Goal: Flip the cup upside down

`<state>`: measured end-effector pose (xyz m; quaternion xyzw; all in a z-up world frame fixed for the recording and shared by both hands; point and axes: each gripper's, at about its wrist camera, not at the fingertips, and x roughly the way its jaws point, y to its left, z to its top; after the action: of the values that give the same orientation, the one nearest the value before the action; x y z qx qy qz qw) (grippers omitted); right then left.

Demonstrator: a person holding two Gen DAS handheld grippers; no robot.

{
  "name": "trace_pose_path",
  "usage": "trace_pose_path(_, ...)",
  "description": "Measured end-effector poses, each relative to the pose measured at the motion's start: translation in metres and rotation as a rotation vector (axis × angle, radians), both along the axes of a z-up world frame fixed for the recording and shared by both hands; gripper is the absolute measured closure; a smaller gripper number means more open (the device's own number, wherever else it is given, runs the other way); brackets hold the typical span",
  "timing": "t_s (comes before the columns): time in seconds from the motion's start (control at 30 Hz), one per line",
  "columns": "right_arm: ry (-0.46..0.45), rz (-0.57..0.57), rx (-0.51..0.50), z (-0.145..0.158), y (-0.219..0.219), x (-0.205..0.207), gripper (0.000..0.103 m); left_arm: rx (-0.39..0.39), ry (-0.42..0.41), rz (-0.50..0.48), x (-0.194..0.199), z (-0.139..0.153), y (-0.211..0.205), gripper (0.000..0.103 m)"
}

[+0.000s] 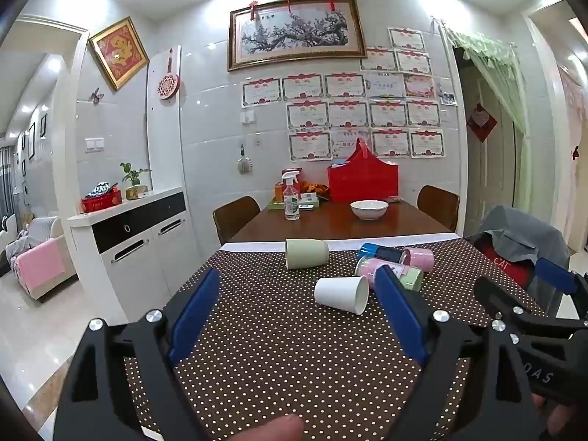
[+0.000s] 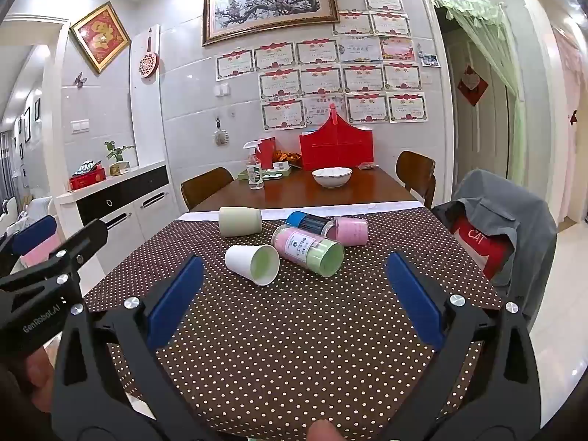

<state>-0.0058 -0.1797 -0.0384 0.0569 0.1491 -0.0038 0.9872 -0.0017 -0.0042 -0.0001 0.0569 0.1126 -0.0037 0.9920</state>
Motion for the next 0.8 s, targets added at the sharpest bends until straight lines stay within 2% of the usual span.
trace_pose_path(0.2, -0.010, -0.007, 0.006, 0.002, -0.001, -0.002, 0.006, -0.012, 0.014, 0.002, 0.005, 0.000, 0.000, 0.018)
trace_pose_path(0.23, -0.008, -0.007, 0.007, -0.002, -0.002, -0.001, 0.006, -0.010, 0.009, 0.002, -0.001, 0.007, 0.000, 0.018)
trace_pose_path(0.8, -0.023, -0.022, 0.016, 0.008, 0.000, -0.003, 0.006, -0.044, 0.001, -0.016, -0.003, -0.001, 0.006, 0.018)
